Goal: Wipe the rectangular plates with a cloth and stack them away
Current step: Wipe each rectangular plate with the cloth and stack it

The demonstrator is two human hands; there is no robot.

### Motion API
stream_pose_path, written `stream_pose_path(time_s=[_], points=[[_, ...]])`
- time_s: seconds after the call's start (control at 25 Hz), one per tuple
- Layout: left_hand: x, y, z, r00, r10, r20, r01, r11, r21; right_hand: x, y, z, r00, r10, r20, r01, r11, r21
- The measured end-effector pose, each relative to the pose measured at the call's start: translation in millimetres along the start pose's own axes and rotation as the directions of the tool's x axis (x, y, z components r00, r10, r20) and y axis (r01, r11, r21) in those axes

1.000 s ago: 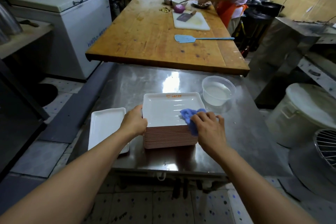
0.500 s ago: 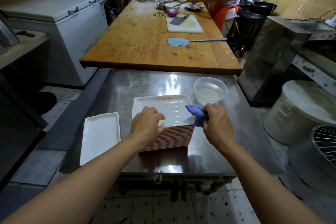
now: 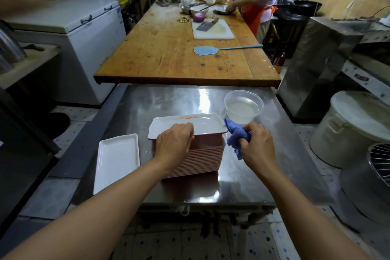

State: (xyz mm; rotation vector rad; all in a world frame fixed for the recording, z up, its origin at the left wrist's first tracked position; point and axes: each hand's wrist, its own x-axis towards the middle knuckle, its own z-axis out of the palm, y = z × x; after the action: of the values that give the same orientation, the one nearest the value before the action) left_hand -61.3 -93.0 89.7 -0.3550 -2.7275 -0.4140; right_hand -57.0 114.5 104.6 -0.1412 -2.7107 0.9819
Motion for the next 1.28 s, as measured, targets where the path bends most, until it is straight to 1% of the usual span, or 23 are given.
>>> stream_pose_path(time_s=[0.12,0.2,0.24,0.32,0.36,0.44,0.52,0.6,0.68,0.72,0.8,0.88,0.96,1.08,1.12,1.16,1.24,1.28], points=[[14,1,-11,1.000,0.003,-0.024,-0.002,0.999,0.048,0,-9,-2,1.000,0.017,-0.005,-0.017,0.998,0.061],[25,1,-24,0.997,-0.024,-0.068,0.026,0.999,0.023,1,-18,-5,0.999,0.037,-0.025,-0.035,0.995,0.089],[29,0,-34,0.993,-0.063,-0.096,0.060,0.998,-0.026,1,-23,-8,0.998,0.036,-0.045,-0.032,0.995,0.098],[34,-2,-52,0.972,-0.182,-0.148,0.149,0.966,-0.213,4,-37,-14,0.995,0.011,-0.095,0.002,0.990,0.138],[35,-4,-62,0.956,-0.252,-0.152,0.190,0.922,-0.337,6,-47,-17,0.992,-0.017,-0.125,0.038,0.985,0.166],[34,-10,-82,0.920,-0.375,-0.111,0.259,0.798,-0.544,9,-71,-23,0.979,-0.093,-0.182,0.132,0.968,0.215],[26,-15,-97,0.890,-0.455,-0.046,0.312,0.678,-0.665,11,-97,-26,0.959,-0.174,-0.225,0.226,0.946,0.233],[18,-18,-109,0.872,-0.489,0.016,0.340,0.581,-0.740,13,-121,-25,0.934,-0.264,-0.241,0.316,0.925,0.211],[10,-20,-117,0.866,-0.498,0.034,0.343,0.543,-0.767,13,-139,-18,0.900,-0.392,-0.192,0.425,0.887,0.183],[7,-20,-121,0.863,-0.505,0.024,0.338,0.540,-0.771,11,-147,-12,0.880,-0.450,-0.154,0.473,0.859,0.197],[1,-22,-127,0.850,-0.527,0.000,0.328,0.529,-0.783,4,-162,-2,0.855,-0.506,-0.114,0.517,0.813,0.267],[-4,-22,-132,0.843,-0.537,0.004,0.331,0.513,-0.792,-1,-175,6,0.828,-0.538,-0.161,0.559,0.765,0.321],[-9,-21,-135,0.836,-0.549,0.023,0.339,0.483,-0.807,-2,-185,9,0.785,-0.578,-0.222,0.619,0.729,0.291],[-13,-19,-140,0.802,-0.595,0.047,0.320,0.362,-0.876,4,-186,7,0.733,-0.639,-0.235,0.679,0.710,0.189],[-15,-18,-142,0.793,-0.607,0.058,0.308,0.317,-0.897,6,-182,4,0.733,-0.641,-0.230,0.678,0.716,0.166],[-16,-18,-143,0.787,-0.613,0.068,0.298,0.281,-0.912,8,-178,1,0.745,-0.629,-0.222,0.666,0.720,0.196],[-18,-16,-145,0.781,-0.618,0.088,0.290,0.234,-0.928,7,-172,-7,0.794,-0.576,-0.192,0.602,0.706,0.373],[-18,-15,-146,0.778,-0.621,0.096,0.282,0.209,-0.936,6,-169,-10,0.811,-0.548,-0.205,0.579,0.698,0.421]])
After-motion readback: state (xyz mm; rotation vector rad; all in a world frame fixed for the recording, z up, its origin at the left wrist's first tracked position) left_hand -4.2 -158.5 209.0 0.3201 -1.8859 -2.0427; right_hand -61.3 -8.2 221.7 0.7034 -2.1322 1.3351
